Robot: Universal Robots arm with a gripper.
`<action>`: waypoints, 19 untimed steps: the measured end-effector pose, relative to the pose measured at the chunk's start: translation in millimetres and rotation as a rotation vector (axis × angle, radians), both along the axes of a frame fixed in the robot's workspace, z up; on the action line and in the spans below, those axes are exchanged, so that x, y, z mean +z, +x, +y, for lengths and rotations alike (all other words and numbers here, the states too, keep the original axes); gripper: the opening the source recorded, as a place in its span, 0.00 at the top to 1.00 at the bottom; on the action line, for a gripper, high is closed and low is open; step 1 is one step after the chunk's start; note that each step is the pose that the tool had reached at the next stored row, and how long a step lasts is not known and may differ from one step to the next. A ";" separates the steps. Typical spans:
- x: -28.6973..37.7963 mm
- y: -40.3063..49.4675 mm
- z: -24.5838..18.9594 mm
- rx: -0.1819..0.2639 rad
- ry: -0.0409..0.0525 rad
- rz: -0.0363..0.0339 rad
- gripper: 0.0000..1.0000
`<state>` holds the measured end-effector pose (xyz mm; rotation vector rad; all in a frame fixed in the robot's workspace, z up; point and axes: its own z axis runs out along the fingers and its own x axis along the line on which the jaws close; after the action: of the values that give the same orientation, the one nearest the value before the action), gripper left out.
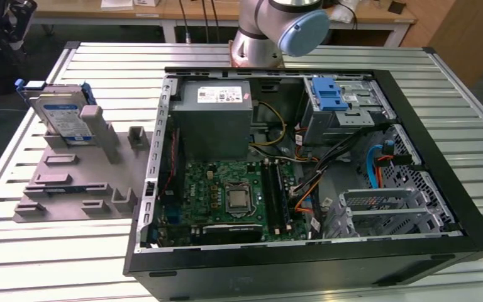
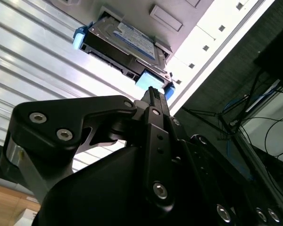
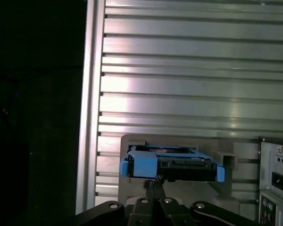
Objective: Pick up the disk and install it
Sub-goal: 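Pick up the disk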
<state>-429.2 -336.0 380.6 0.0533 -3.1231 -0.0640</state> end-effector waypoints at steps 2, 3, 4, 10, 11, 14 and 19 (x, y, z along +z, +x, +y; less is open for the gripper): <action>0.0 0.0 0.0 0.012 0.0000 0.0000 0.89; 0.0 0.0 0.0 0.019 0.0000 0.0000 0.89; 0.0 0.0 0.0 0.026 0.0000 0.0000 0.89; 0.0 0.0 0.0 0.072 0.0000 0.0001 0.89; 0.0 0.0 0.0 0.080 0.0000 0.0000 0.89; 0.0 0.0 0.0 0.106 0.0000 0.0000 0.89; 0.0 0.0 0.0 0.144 0.0000 0.0001 0.89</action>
<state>-429.1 -336.0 380.6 0.2779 -3.1082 -0.0618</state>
